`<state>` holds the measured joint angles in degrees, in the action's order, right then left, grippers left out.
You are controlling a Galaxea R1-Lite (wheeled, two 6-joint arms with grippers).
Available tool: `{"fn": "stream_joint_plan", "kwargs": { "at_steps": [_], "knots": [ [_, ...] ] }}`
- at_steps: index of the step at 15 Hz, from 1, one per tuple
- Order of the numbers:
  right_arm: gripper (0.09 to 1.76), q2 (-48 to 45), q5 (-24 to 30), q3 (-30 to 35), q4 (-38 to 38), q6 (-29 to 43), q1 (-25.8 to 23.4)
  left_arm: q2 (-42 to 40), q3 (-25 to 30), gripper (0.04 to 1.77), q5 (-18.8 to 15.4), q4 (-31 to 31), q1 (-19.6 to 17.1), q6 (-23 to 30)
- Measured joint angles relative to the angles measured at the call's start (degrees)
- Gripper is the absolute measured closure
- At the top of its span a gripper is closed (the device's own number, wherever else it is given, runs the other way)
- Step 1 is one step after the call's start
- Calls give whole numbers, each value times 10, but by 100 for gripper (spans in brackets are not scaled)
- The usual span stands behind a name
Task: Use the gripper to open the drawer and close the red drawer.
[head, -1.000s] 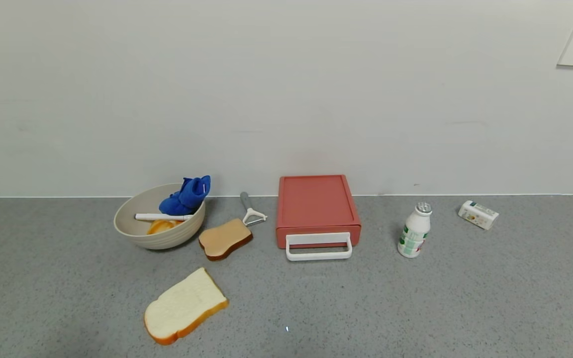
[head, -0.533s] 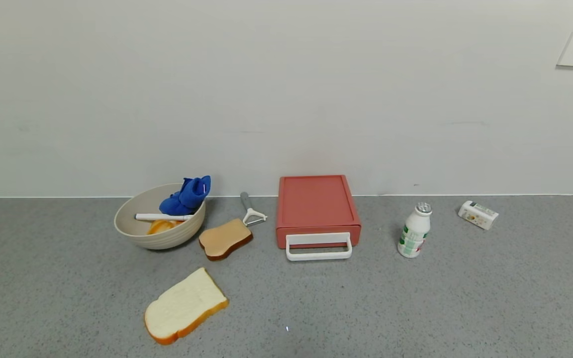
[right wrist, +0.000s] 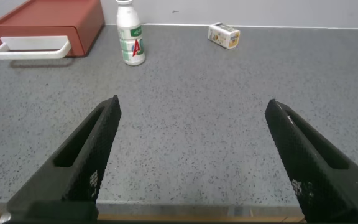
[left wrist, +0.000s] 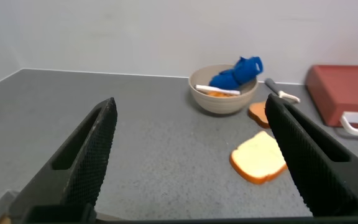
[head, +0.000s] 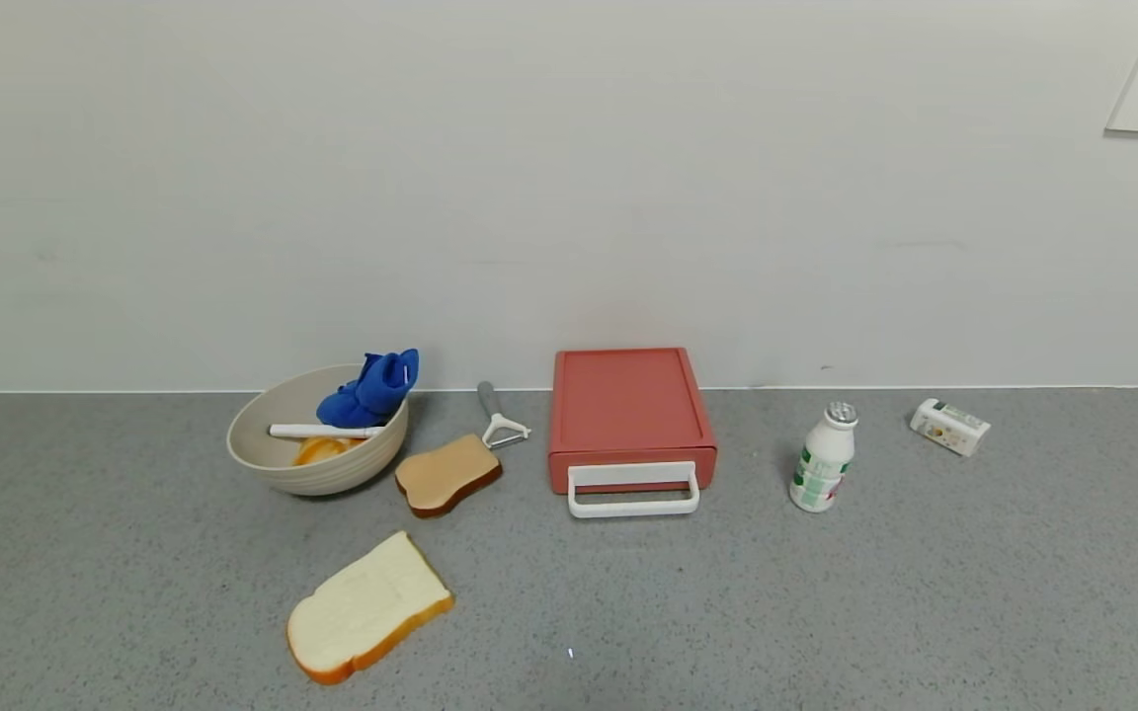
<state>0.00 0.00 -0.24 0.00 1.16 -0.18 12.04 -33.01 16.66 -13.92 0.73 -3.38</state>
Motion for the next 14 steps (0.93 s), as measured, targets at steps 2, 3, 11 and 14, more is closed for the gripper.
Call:
{"fn": "stream_joint_plan", "kwargs": {
  "at_steps": [2, 3, 11, 14],
  "knots": [
    [14, 0, 0, 0, -1, 0, 0, -40, 37, 9, -49, 3, -4, -1],
    [14, 0, 0, 0, 0, 0, 0, -62, 60, 9, -77, 3, -5, -1],
    [14, 0, 1, 1, -2, 0, 0, -119, 312, 9, -153, 185, -7, -12],
    [14, 0, 0, 1, -1, 0, 0, -120, 328, 9, -157, 175, -7, -14]
  ]
}}
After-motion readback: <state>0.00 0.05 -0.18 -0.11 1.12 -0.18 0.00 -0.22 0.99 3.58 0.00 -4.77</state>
